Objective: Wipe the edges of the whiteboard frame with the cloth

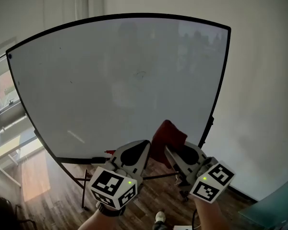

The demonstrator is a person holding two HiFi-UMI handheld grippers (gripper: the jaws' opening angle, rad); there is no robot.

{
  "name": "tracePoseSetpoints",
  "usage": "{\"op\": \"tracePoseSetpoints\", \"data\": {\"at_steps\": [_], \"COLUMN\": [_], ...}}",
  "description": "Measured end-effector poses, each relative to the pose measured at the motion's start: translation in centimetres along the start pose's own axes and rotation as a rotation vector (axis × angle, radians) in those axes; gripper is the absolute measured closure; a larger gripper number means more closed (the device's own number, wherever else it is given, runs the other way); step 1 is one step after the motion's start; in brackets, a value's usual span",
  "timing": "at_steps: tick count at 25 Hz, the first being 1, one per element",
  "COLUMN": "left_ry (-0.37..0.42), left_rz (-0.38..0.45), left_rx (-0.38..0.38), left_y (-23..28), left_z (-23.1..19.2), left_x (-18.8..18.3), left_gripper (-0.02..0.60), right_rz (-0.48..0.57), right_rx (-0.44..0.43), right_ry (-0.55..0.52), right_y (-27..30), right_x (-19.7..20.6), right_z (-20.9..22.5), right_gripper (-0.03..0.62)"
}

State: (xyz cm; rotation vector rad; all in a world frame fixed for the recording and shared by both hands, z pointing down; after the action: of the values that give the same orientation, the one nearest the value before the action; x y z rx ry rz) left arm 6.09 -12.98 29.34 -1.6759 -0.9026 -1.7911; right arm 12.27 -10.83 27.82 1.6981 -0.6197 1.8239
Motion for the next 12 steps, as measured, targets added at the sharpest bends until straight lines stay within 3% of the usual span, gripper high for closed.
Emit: {"op": "tracePoseSetpoints", "data": {"at_steps": [7, 12], "left_ry": [0.028, 0.068], "left_rz": [0.023, 0.055], "left_rx": [-0.028, -0.042], "left_y": [10.5, 17.4], "left_z": [-4.7, -6.9], "left_x": [-3.9, -8.7], "left_gripper": [0.572, 0.572], "right_rz": [0.01, 0.043], "right_rx": [-0.025, -0.036], "right_ry": [-0.043, -0.114], "right_y": [4.4, 6.3], "right_x": [-3.7, -9.0], "right_z": [10.7, 17.4], "right_gripper": [0.534, 0.534]}}
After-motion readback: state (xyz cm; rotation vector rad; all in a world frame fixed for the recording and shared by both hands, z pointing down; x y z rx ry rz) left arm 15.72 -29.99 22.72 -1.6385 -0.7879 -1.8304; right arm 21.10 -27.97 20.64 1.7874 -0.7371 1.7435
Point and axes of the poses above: the fingertips, and each gripper's own axes: y forward along the fingers, z to its right, x out of its underside, the point moved 1 cm from there along -y, backward along the fingers, and after that the axes turned 14 degrees about -z, right-handed, at the moved point
